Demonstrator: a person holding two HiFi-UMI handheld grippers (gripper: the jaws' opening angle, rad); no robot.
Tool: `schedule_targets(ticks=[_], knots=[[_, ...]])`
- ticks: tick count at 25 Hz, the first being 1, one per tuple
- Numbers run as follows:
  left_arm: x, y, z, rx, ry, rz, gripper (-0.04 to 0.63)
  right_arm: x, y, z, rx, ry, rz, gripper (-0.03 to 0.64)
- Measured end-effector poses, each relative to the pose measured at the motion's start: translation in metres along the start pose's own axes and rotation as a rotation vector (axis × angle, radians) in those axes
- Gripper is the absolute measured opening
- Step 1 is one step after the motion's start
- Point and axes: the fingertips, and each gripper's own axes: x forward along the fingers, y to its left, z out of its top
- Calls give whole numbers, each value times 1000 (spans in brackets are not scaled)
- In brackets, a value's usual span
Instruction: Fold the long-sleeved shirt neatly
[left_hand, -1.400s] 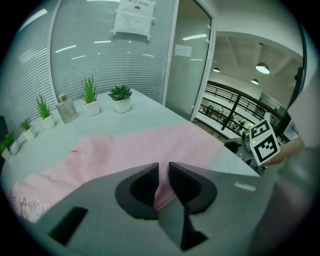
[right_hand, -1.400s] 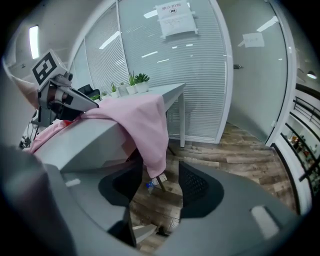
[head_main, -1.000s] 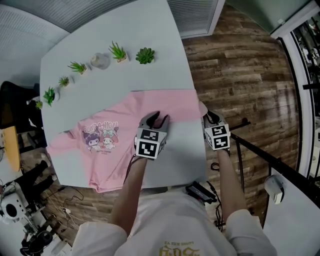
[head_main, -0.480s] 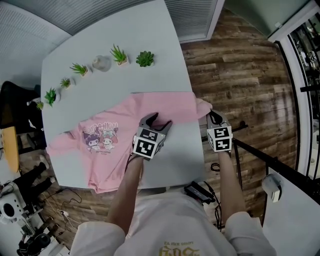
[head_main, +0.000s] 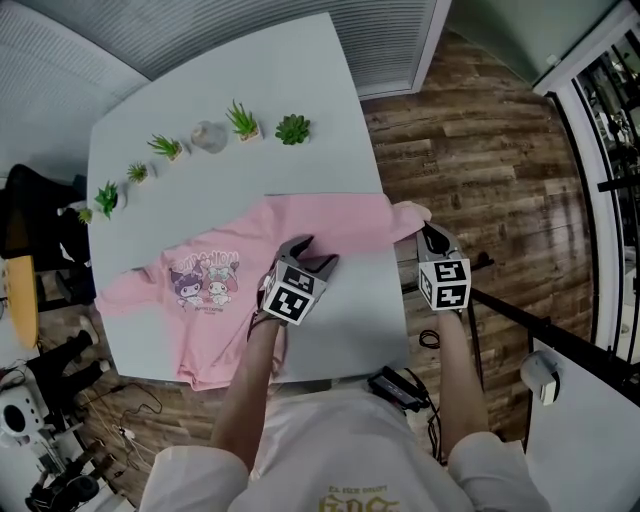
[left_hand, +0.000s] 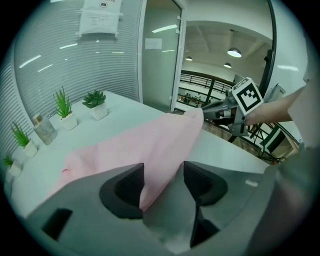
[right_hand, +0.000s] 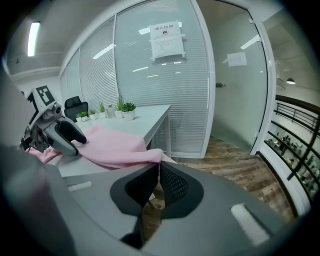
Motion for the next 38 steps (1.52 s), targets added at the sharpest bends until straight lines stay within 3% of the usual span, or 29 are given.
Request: schedule_targets(ticks=[7,12,18,32,38], knots=[[-7,-10,5,35,-5,-43,193,-15,3,38,10,-54,6,21],[-12,-6,8,38,-16,-10,102,-24,9,55,3,-75,4,23],[-19,-1,10,25,-29,8,41,-32,16,69,8,-92,-2,21],[-50,7,24,-34,-94,41,29,-49,35,115,-66,-154,-18,23],[-65,17,31,-102,-136,71,31,-51,45,139,-94,-187,-26,23]])
